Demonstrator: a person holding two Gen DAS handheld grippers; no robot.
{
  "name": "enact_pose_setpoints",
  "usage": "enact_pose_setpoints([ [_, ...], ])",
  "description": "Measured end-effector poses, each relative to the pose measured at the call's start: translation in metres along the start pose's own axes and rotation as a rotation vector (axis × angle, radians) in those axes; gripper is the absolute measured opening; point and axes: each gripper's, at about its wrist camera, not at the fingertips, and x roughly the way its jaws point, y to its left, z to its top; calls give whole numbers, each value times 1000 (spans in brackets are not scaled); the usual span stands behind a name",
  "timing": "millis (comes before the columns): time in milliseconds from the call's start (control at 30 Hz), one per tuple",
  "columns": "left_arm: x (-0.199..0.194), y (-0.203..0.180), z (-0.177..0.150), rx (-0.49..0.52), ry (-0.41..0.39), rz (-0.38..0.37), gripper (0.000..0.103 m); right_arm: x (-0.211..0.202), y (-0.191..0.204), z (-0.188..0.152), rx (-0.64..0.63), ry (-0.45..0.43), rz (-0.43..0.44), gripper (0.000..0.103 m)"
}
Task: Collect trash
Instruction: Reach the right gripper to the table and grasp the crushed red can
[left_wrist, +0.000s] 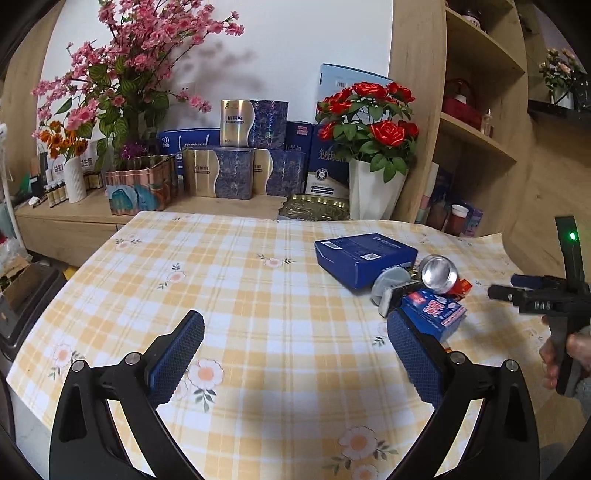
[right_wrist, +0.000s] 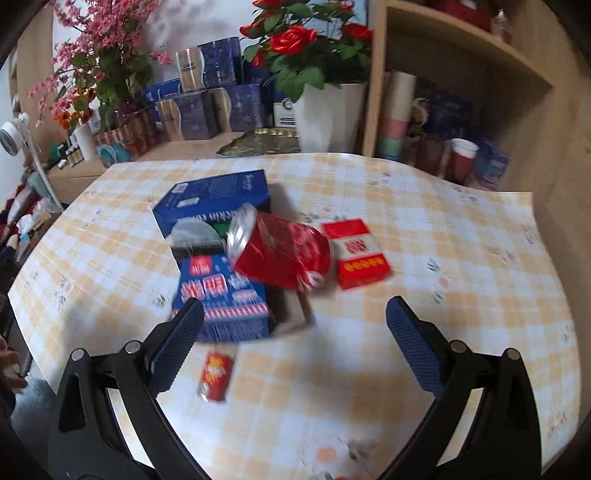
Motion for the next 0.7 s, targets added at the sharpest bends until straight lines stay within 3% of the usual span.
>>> enact_pose_setpoints([
  [300, 28, -1, -12, 35, 48, 31, 97, 42, 6, 33, 25, -17, 74, 97],
  [367, 33, -1, -14, 29, 71, 32, 97, 52, 8, 38, 30, 1, 95, 86],
  [400, 37, 1, -15, 8, 101, -9, 97, 59, 9, 40, 38, 18, 107, 77],
  [500, 42, 1, -17, -13, 120, 10, 97, 74, 8, 43, 72, 50, 118, 71],
  [567, 45, 1, -18, -31, 134, -1, 97, 84, 7, 44, 97, 76, 125, 60],
  [633, 45, -2, -19, -30, 133, -2, 97, 91, 6, 43, 132, 115, 153, 40],
  [700, 44, -7, -18, -14, 131, -19, 97, 82, 9, 42, 132, 85, 166, 29],
])
